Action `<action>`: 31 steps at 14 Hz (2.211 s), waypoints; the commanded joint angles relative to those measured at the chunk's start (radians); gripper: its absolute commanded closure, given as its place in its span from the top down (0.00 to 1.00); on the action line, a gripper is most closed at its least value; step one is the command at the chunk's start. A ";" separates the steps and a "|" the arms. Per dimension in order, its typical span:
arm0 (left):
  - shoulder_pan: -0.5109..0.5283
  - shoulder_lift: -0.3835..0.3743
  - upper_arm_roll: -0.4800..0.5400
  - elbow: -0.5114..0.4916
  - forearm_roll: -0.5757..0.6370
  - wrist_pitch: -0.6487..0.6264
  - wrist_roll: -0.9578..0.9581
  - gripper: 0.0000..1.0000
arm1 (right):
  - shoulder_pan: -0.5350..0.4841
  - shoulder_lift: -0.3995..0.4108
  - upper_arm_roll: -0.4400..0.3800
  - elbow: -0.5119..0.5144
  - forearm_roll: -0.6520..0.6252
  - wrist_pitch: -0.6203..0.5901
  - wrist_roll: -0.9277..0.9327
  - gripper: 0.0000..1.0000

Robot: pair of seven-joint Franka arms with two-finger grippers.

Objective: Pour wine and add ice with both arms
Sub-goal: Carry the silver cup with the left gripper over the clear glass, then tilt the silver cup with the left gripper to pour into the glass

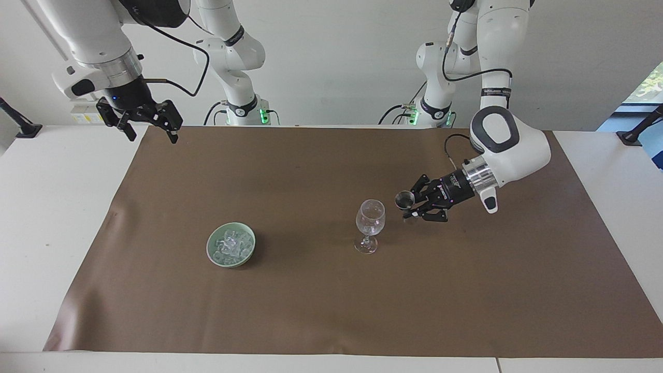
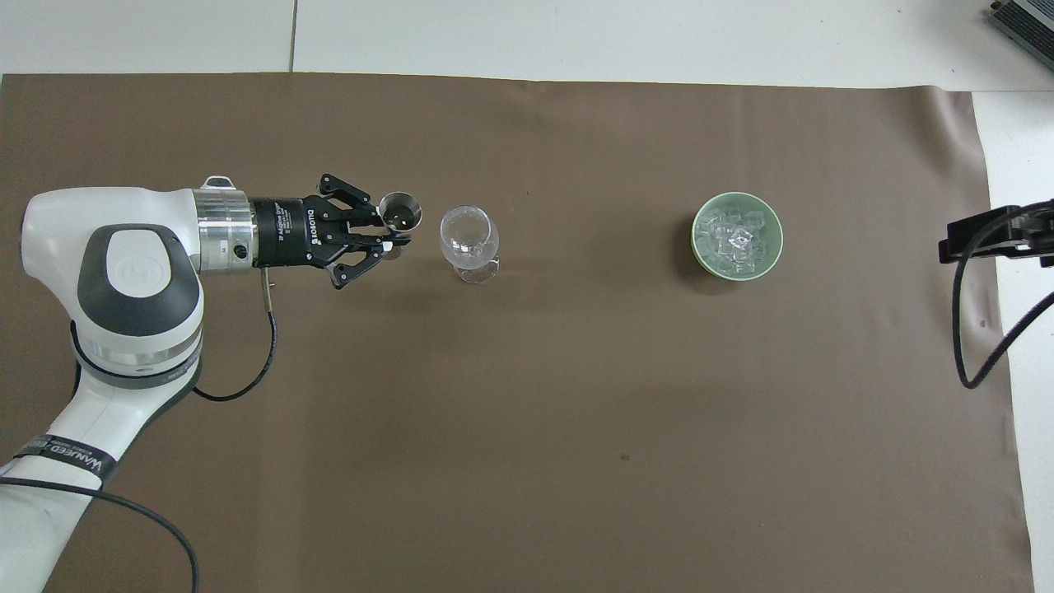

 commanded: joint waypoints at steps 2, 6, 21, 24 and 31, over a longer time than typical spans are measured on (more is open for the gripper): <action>-0.030 -0.024 0.017 -0.003 0.029 0.029 -0.037 0.00 | -0.004 -0.016 -0.002 -0.019 0.013 0.005 -0.023 1.00; -0.050 -0.037 0.017 0.003 0.105 0.055 -0.058 0.00 | -0.004 -0.016 -0.002 -0.019 0.013 0.005 -0.023 1.00; -0.121 -0.047 0.017 0.033 0.289 0.172 -0.146 0.00 | -0.004 -0.016 -0.002 -0.019 0.013 0.005 -0.023 1.00; -0.127 -0.045 0.016 0.041 0.343 0.193 -0.170 0.00 | -0.004 -0.016 -0.002 -0.019 0.013 0.005 -0.023 1.00; -0.162 -0.047 0.016 0.041 0.406 0.218 -0.204 0.00 | -0.004 -0.016 -0.002 -0.019 0.013 0.005 -0.023 1.00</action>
